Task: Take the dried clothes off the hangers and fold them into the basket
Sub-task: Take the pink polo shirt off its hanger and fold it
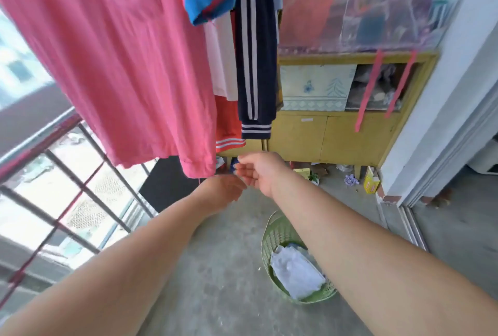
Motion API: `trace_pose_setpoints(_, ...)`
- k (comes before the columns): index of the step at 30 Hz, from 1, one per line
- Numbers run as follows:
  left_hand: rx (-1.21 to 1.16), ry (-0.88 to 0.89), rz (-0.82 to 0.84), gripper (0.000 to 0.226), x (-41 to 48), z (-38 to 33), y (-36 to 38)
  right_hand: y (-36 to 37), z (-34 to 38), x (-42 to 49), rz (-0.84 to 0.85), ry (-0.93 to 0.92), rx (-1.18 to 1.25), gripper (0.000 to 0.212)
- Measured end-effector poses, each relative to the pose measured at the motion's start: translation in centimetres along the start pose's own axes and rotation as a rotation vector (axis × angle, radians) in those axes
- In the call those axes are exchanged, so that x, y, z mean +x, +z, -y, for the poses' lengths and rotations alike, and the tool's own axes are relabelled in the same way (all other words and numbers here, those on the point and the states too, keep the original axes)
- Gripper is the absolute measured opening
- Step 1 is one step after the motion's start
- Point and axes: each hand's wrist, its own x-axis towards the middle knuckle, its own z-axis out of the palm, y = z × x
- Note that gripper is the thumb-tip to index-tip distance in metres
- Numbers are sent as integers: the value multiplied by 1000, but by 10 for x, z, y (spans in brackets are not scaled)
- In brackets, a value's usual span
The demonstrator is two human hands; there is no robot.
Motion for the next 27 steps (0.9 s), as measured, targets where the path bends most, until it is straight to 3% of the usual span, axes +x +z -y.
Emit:
trace_pose_setpoints(15, 30, 207, -305, 22, -123, -29, -179, 113, 100, -138, 109, -363, -180, 9)
trace_pose_setpoints(22, -44, 296, -455, 38, -142, -49, -237, 139, 148, -177, 149, -555, -218, 15)
trace_pose_setpoints(27, -167, 366, -546, 53, -142, -70, -264, 145, 179, -184, 133, -646, -236, 34)
